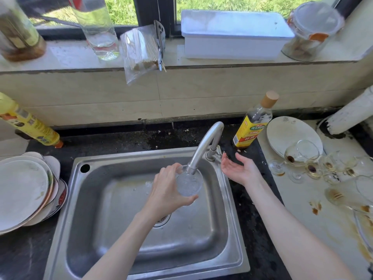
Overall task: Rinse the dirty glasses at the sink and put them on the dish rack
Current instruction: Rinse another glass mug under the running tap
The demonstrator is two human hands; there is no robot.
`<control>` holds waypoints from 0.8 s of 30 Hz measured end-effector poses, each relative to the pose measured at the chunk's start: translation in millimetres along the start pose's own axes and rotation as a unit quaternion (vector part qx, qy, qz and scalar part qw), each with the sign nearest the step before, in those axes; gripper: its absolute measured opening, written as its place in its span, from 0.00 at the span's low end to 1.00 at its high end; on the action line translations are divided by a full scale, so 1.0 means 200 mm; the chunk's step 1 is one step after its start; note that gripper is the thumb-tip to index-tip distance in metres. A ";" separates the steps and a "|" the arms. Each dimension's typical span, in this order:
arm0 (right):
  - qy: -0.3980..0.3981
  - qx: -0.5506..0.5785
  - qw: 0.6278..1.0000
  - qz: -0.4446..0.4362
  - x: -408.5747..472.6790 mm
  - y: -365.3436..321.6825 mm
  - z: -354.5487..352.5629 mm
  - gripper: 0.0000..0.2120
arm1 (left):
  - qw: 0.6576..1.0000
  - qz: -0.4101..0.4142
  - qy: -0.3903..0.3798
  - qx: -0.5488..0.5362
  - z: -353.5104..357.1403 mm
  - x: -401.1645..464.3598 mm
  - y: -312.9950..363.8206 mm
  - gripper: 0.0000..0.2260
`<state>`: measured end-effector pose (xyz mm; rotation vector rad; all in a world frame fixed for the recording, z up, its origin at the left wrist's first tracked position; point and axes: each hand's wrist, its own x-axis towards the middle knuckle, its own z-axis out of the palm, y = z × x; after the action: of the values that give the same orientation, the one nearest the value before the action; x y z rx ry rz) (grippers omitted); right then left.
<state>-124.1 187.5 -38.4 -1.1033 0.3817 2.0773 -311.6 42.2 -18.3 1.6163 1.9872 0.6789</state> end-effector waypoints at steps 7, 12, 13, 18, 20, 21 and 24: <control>0.003 -0.156 0.987 -0.026 -0.08 0.10 -0.08 0.16 | 0.997 -0.064 0.023 -0.034 -0.03 -0.04 0.01 0.35; 0.071 -0.300 0.945 0.109 -0.13 0.41 -0.28 0.25 | 0.986 -0.115 0.073 -0.092 -0.03 -0.09 0.03 0.36; 0.061 -0.278 0.950 0.131 -0.14 0.47 -0.31 0.29 | 0.984 -0.126 0.076 -0.105 -0.02 -0.10 0.04 0.35; -0.051 -0.136 0.979 0.145 -0.18 0.62 -0.29 0.31 | 0.953 -0.196 0.086 -0.214 -0.01 -0.17 0.04 0.35; -0.073 -0.137 0.979 0.135 -0.20 0.64 -0.29 0.29 | 0.941 -0.211 0.078 -0.252 -0.01 -0.20 0.04 0.32; -0.070 -0.143 0.979 0.125 -0.23 0.64 -0.29 0.29 | 0.939 -0.213 0.067 -0.263 -0.01 -0.21 0.04 0.31; -0.044 -0.194 0.977 0.071 -0.28 0.59 -0.29 0.26 | 0.927 -0.216 0.004 -0.306 -0.03 -0.25 -0.02 0.30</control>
<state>-155.3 48.7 -36.0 -1.2276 0.0072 2.3845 -309.0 -8.3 -12.4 0.7788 1.7917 0.9921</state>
